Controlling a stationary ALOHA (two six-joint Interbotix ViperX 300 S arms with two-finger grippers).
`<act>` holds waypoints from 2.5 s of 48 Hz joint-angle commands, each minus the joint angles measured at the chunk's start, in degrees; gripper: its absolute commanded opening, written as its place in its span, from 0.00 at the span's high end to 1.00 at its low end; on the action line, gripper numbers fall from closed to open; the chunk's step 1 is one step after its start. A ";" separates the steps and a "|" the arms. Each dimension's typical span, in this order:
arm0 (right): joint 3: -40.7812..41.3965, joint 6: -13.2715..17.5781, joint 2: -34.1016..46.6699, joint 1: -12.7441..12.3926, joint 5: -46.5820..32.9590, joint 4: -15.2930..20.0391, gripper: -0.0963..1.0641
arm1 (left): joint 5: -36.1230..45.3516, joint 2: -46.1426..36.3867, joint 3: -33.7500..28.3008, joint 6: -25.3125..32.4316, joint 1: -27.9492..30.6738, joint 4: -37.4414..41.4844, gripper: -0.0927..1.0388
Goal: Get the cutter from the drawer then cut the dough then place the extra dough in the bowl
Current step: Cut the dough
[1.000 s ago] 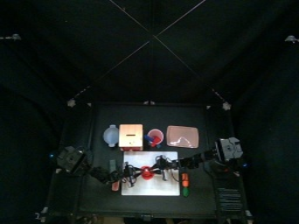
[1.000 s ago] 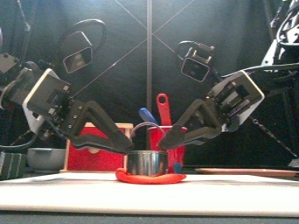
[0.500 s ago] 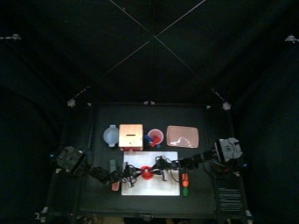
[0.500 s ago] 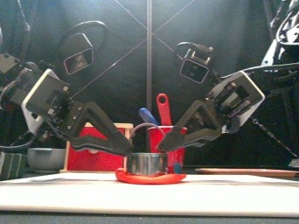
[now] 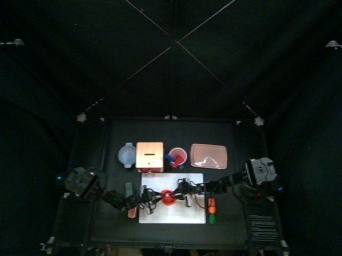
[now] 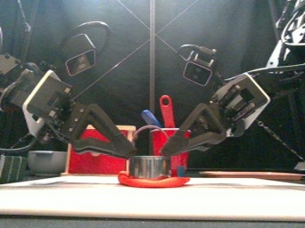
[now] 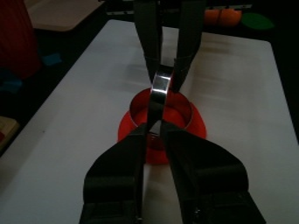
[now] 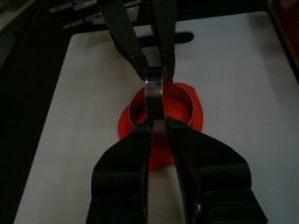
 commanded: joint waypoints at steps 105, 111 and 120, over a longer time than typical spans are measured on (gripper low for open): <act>-1.32 -0.62 -3.43 -0.53 0.97 -0.26 0.30 | 2.37 -8.88 1.58 0.62 2.29 11.16 0.26; -1.58 -0.44 -3.60 -0.97 1.05 -0.35 0.30 | 2.37 -9.58 3.87 0.62 2.29 11.07 0.27; -1.85 -0.53 -3.87 -1.49 0.97 -0.35 0.30 | 2.37 -11.07 5.71 0.70 2.37 11.69 0.30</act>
